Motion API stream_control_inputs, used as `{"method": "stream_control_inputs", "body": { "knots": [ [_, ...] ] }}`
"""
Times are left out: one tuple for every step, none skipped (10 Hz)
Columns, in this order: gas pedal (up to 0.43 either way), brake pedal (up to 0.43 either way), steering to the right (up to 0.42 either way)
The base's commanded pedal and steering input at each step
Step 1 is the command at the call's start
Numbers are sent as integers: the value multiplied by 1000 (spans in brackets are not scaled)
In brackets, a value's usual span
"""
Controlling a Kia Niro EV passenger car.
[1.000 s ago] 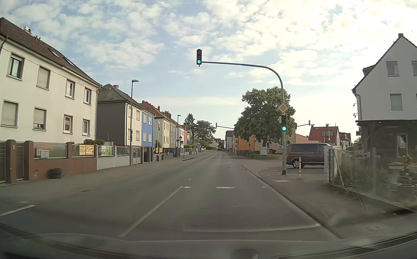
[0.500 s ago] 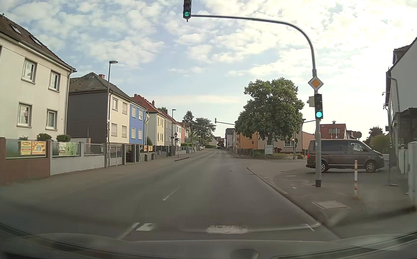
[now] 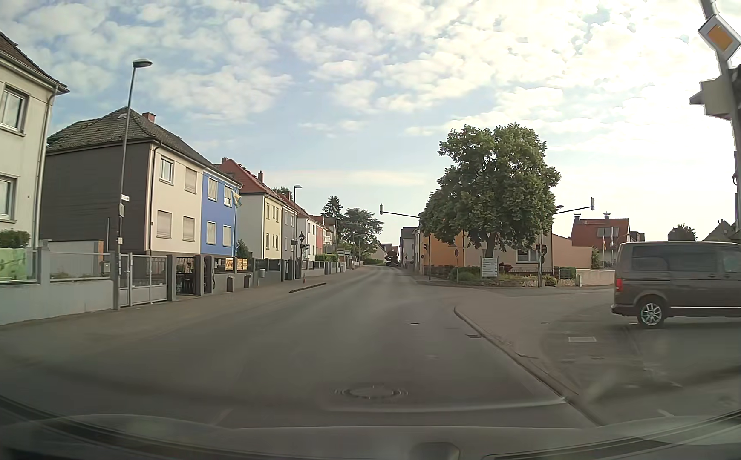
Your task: Follow the waypoints while adhering to traffic rules and regulations
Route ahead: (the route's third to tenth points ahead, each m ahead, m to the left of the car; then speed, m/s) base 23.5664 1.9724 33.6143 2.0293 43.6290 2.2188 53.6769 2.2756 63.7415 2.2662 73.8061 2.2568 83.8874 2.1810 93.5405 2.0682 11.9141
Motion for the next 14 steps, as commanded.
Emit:
{"method": "stream_control_inputs", "body": {
  "knots": [
    [20, 18, 0],
    [20, 18, 0],
    [20, 18, 0],
    [20, 18, 0],
    [20, 18, 0],
    [20, 18, 0],
    [20, 18, 0],
    [20, 18, 0],
    [20, 18, 0],
    [20, 18, 0],
    [20, 18, 0],
    [20, 18, 0],
    [20, 18, 0],
    [20, 18, 0]
  ]
}}
